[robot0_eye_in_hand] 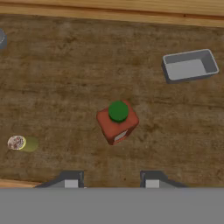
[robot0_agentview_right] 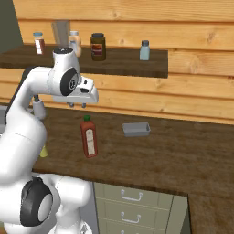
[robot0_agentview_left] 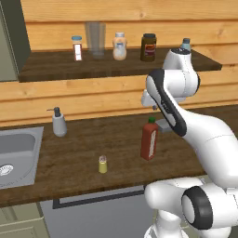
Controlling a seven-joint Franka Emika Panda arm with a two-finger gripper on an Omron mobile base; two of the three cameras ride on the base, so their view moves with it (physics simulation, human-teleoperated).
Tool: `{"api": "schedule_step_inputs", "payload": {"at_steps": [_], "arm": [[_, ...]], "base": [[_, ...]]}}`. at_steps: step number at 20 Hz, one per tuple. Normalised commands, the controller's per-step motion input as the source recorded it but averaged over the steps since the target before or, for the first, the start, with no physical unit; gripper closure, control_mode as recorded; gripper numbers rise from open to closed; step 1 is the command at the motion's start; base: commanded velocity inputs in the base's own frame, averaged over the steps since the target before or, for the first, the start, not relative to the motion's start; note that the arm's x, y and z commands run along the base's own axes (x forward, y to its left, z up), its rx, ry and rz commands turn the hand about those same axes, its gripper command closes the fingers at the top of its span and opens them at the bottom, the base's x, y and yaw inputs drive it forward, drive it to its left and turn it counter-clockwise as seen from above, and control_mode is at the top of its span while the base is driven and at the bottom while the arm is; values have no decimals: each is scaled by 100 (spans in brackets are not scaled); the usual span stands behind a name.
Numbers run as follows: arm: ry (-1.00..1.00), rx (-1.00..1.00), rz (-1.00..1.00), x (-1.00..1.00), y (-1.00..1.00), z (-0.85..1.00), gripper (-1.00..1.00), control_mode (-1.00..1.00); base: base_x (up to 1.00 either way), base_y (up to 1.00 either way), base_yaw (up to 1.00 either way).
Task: Put the shaker and condiment bottle from the counter next to their counterparts in the cabinet.
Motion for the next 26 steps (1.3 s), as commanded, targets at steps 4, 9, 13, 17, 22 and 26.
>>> {"api": "schedule_step_inputs", "payload": {"at_steps": [4, 9, 13, 17, 22, 26], "arm": [[-4, 0, 0, -18, 0, 0, -100, -100], [-11, -9, -1, -34, 4, -43, -100, -100], [-20, -16, -8, -4, 27, -66, -100, -100], [-23, -13, -25, 0, 28, -76, -100, -100], [-28, -1, -22, 0, 11, -61, -100, -100], [-17, 0, -24, 2, 12, -37, -100, -100]], "base": [[0, 0, 0], [0, 0, 0], [0, 0, 0], [0, 0, 0], [0, 0, 0], [0, 0, 0]]}}
